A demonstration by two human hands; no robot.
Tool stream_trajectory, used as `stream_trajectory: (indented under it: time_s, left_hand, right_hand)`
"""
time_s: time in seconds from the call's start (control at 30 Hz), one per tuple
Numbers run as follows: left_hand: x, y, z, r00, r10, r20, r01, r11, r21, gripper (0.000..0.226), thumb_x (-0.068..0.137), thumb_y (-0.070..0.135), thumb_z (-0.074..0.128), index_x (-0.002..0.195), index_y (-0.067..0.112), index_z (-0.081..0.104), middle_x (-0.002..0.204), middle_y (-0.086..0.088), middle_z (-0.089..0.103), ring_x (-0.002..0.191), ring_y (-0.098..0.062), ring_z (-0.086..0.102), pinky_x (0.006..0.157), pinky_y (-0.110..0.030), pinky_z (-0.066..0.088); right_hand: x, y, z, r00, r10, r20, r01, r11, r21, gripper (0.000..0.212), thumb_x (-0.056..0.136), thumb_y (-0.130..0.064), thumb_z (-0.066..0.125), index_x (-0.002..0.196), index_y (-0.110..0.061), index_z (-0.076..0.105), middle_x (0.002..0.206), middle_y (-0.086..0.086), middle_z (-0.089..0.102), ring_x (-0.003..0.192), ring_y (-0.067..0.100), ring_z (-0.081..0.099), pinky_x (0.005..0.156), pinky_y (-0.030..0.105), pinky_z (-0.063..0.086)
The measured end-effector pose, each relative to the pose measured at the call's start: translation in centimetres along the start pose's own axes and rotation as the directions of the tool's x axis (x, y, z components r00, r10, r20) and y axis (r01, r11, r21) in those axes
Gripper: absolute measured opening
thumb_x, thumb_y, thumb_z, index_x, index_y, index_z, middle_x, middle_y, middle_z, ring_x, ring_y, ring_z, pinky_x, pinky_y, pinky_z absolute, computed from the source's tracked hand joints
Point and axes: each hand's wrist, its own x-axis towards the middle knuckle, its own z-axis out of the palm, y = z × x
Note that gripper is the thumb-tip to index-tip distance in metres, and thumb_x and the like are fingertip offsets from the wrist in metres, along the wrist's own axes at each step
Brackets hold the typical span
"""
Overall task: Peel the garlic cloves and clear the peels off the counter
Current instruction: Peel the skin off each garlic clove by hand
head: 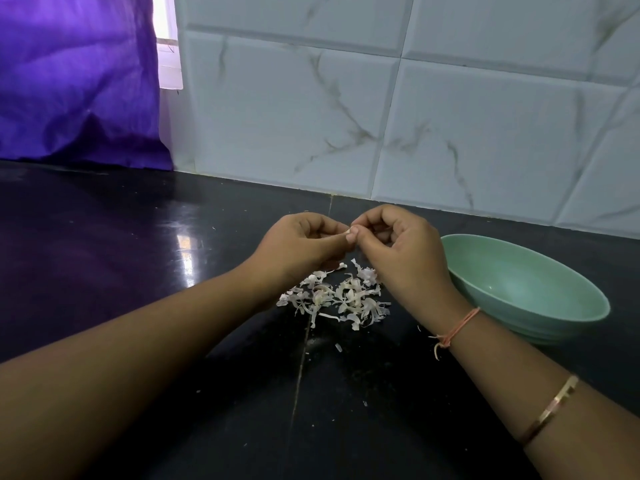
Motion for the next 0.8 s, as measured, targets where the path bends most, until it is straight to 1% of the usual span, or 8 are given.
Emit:
stream_trajectory:
  time_s: [0.1,0.2,0.37,0.47,0.53,0.63,0.7,0.8]
  left_hand:
    - [0.2,-0.1,-0.1,0.999,0.003,-0.038,-0.004,1.0,-0.019,0.002,0.08,0.009,0.068,0.08,0.007,0.067,0.062,0.001,0.067,0.063,-0.014,0.06,0.066,-0.023,0.055]
    - [0.2,0.0,-0.1,0.998,0.015,-0.063,-0.016,1.0,-0.01,0.003,0.08,0.007,0.068,0.077,0.007,0.066,0.064,-0.002,0.068,0.06,-0.014,0.058,0.062,-0.022,0.053]
    - [-0.1,0.0,0.1,0.998,0.03,-0.062,-0.029,0.999,0.02,0.001,0.081,0.005,0.067,0.079,0.005,0.067,0.085,-0.022,0.069,0.075,-0.027,0.061,0.076,-0.035,0.055]
    - [-0.1,0.1,0.1,0.996,0.061,-0.063,-0.057,0.997,0.057,0.005,0.08,0.005,0.068,0.077,0.009,0.067,0.082,-0.02,0.069,0.074,-0.025,0.062,0.077,-0.036,0.055]
    - [-0.1,0.1,0.2,0.994,0.088,-0.06,-0.083,0.993,0.079,0.007,0.079,0.004,0.068,0.076,0.011,0.068,0.083,-0.022,0.069,0.075,-0.027,0.063,0.077,-0.037,0.055]
    - [0.0,0.1,0.2,0.993,0.097,-0.062,-0.093,0.993,0.071,0.007,0.079,0.004,0.068,0.076,0.01,0.068,0.086,-0.025,0.069,0.08,-0.034,0.065,0.081,-0.042,0.054]
    - [0.1,0.1,0.1,0.993,0.092,-0.074,-0.087,0.994,0.072,0.007,0.079,0.004,0.068,0.076,0.011,0.067,0.082,-0.022,0.069,0.074,-0.029,0.063,0.078,-0.039,0.054]
    - [0.2,0.0,0.0,0.993,0.079,-0.086,-0.072,0.994,0.082,0.008,0.08,0.005,0.067,0.075,0.011,0.067,0.071,-0.012,0.067,0.065,-0.02,0.059,0.071,-0.033,0.053]
  right_hand:
    - [0.0,0.0,0.0,1.0,0.027,0.015,-0.027,0.999,0.033,0.015,0.084,-0.013,0.065,0.072,-0.022,0.063,0.067,-0.002,0.067,0.067,0.021,0.065,0.069,0.042,0.057]
    - [0.0,-0.1,0.1,0.998,0.054,0.018,-0.055,0.995,0.084,0.015,0.087,-0.017,0.062,0.072,-0.018,0.064,0.067,0.002,0.068,0.068,0.025,0.066,0.069,0.049,0.055]
    - [0.1,0.0,0.3,0.998,0.056,0.039,-0.057,0.998,0.006,0.018,0.089,-0.016,0.058,0.072,-0.017,0.061,0.064,0.002,0.065,0.066,0.028,0.064,0.067,0.051,0.054]
    - [0.1,-0.2,0.5,0.998,0.065,0.024,-0.065,0.998,-0.024,0.019,0.09,-0.014,0.054,0.072,-0.015,0.06,0.066,0.006,0.065,0.066,0.031,0.063,0.067,0.052,0.053]
    - [0.0,-0.3,0.5,0.994,0.106,0.022,-0.106,0.994,0.014,0.021,0.091,-0.013,0.052,0.071,-0.015,0.06,0.064,0.005,0.063,0.061,0.025,0.061,0.068,0.052,0.054]
    - [0.0,-0.6,0.3,0.98,0.19,0.063,-0.196,0.973,0.122,0.023,0.093,-0.011,0.051,0.072,-0.011,0.06,0.06,0.001,0.06,0.051,0.011,0.056,0.063,0.04,0.056]
    - [0.0,-1.0,0.2,0.969,0.224,0.108,-0.243,0.944,0.223,0.024,0.094,-0.008,0.049,0.073,-0.009,0.06,0.061,0.002,0.06,0.051,0.009,0.055,0.058,0.028,0.054]
    - [0.0,-1.1,0.0,0.96,0.231,0.158,-0.272,0.904,0.33,0.023,0.093,-0.003,0.049,0.074,-0.005,0.062,0.06,0.002,0.061,0.054,0.008,0.056,0.057,0.022,0.054]
